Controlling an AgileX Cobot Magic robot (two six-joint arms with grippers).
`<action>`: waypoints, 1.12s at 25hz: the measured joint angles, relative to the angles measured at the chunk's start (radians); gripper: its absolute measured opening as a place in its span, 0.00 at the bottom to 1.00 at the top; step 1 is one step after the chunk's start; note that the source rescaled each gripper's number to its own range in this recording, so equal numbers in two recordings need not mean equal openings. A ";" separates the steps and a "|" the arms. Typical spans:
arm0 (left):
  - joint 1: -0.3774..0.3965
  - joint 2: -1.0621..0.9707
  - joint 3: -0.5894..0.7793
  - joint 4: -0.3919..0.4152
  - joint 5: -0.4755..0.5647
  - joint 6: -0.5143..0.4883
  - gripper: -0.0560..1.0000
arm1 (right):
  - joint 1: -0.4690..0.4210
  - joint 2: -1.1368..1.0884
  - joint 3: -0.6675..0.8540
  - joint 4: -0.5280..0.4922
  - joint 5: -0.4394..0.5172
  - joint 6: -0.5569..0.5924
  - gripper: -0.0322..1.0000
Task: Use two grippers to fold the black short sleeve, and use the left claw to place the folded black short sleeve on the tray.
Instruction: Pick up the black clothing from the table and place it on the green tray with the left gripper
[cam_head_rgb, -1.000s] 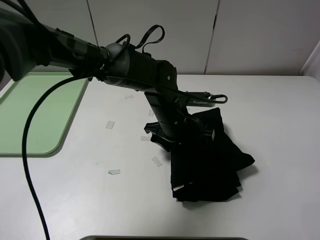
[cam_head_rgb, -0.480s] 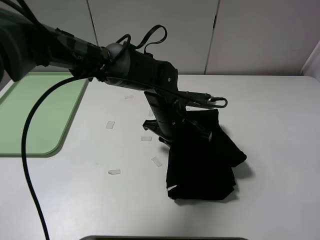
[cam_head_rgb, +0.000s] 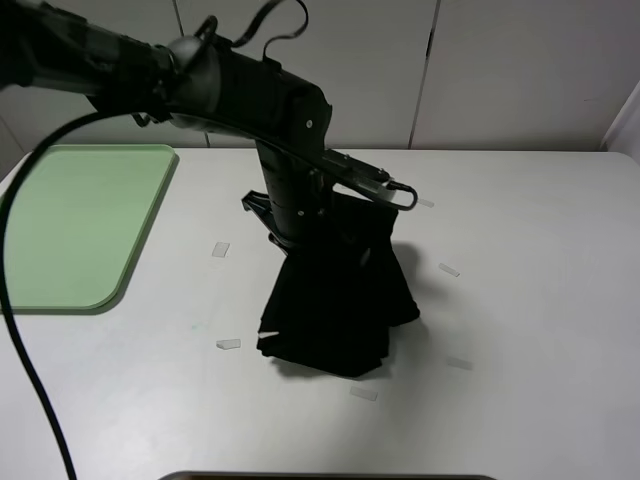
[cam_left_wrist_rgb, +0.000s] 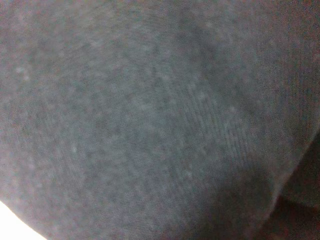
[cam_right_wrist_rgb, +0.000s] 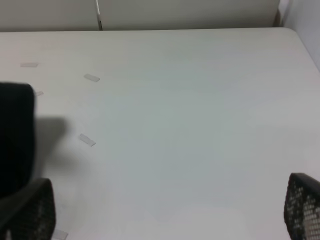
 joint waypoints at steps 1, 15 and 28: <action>0.015 -0.015 0.000 0.021 0.022 0.000 0.26 | 0.000 0.000 0.000 0.000 0.000 0.000 1.00; 0.275 -0.093 0.000 0.110 0.220 0.121 0.26 | 0.000 0.000 0.000 0.000 0.000 0.000 1.00; 0.556 -0.093 0.000 0.113 0.226 0.255 0.26 | 0.000 0.000 0.000 0.000 0.000 0.000 1.00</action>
